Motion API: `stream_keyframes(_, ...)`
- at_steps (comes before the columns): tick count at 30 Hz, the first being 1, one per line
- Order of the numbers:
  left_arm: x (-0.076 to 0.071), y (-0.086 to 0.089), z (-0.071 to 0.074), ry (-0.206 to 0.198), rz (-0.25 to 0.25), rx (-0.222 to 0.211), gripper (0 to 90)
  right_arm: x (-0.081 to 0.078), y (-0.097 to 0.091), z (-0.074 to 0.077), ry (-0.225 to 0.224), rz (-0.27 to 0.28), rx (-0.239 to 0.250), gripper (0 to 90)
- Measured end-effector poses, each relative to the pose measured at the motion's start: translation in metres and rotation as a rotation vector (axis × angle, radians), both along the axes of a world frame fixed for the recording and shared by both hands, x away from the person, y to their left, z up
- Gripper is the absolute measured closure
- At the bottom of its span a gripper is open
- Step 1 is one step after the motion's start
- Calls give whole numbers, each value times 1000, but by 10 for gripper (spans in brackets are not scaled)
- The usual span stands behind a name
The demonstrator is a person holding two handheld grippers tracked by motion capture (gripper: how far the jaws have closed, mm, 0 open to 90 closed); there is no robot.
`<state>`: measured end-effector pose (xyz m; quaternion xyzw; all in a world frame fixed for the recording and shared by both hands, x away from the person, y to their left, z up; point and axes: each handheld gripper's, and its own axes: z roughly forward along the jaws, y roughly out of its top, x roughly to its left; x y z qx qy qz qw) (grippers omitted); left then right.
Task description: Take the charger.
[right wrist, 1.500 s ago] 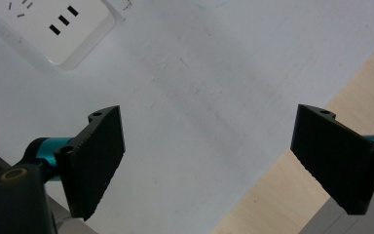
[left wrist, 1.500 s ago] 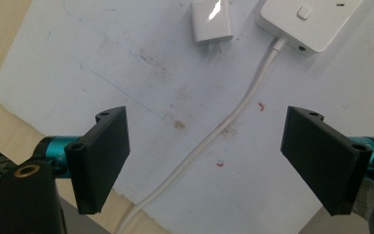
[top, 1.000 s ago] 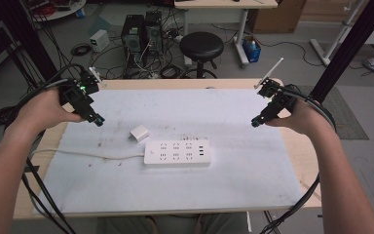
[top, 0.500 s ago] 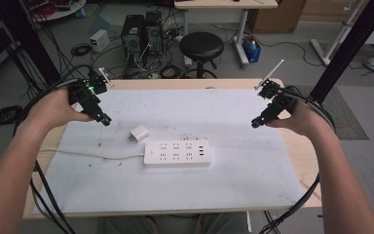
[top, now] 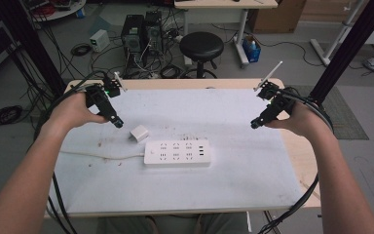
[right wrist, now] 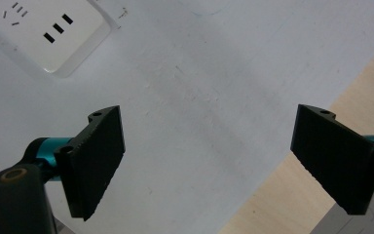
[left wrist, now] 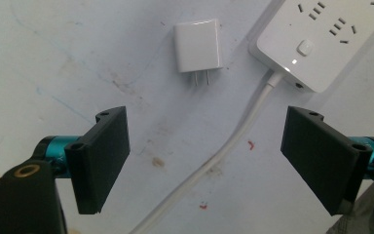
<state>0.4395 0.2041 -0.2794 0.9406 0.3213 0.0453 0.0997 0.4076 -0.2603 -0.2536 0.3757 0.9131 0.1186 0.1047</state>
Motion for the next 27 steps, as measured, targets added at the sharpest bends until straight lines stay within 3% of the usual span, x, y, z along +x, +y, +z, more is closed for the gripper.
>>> stream_keyframes(4, 6, -7, -13, 20, 6, -10, 180, 0, -1, -1, 0, 3, 0, 119)
stream_keyframes(10, 18, -22, -46, 60, 28, -11, 181, 0, -5, -4, -1, -4, 3, 119)
stream_keyframes(18, 27, -32, -75, 82, 43, -8, 182, -3, -6, -7, -5, -9, 12, 119)
stream_keyframes(22, 33, -36, -94, 105, 48, 24, 184, -3, -7, -7, -5, 2, 2, 119)
stream_keyframes(27, 37, -39, -105, 119, 37, 54, 192, -2, -8, -8, -9, -8, 12, 119)
